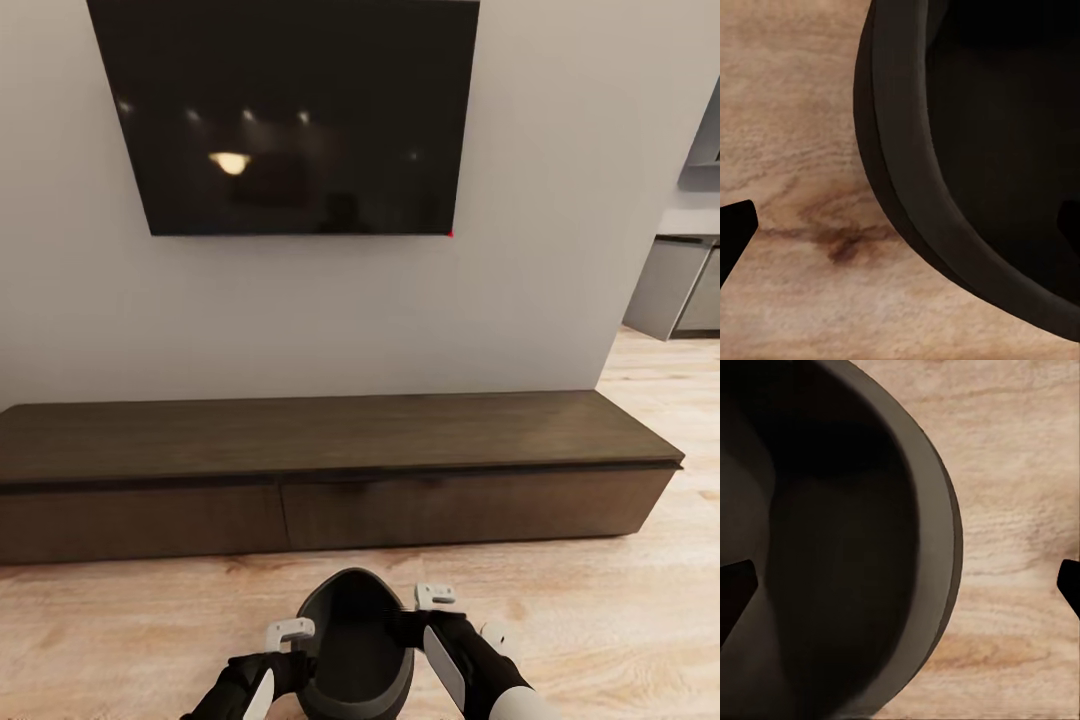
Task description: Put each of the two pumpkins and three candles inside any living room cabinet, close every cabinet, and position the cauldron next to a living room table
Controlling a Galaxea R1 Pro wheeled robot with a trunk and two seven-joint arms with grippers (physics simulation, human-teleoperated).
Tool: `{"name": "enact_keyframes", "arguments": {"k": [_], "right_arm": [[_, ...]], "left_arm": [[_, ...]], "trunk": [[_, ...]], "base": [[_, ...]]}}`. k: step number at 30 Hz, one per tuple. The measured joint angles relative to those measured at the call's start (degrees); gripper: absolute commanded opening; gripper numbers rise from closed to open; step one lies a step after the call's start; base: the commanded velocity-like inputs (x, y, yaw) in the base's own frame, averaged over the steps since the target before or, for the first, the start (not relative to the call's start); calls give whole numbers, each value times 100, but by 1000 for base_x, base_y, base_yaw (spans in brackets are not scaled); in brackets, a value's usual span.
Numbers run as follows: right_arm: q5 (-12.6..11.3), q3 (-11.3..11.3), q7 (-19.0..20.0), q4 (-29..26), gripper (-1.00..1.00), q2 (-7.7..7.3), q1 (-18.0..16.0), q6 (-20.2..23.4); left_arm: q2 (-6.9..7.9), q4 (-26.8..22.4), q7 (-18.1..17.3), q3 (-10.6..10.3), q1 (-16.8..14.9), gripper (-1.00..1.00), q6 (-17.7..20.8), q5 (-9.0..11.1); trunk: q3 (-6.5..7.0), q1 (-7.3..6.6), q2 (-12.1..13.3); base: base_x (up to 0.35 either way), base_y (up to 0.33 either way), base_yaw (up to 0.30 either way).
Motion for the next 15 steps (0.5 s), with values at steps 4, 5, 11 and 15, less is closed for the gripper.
{"name": "enact_keyframes", "arguments": {"k": [4,5,11,15], "right_arm": [[0,1,-10,4,100,0,-3,160],[0,1,-13,6,100,0,-4,185],[0,1,-38,9,100,0,-4,255],[0,1,-49,11,100,0,-5,249]], "left_arm": [[0,-19,5,0,0,100,6,-2],[0,-21,8,0,0,100,6,-2],[0,-172,36,2,0,100,-15,3],[0,-276,40,5,0,100,-45,3]], "trunk": [[-72,88,-160],[-90,110,-201],[-222,126,-210],[-311,136,-215]], "base": [[0,0,0],[0,0,0],[0,0,0],[0,0,0]]}}
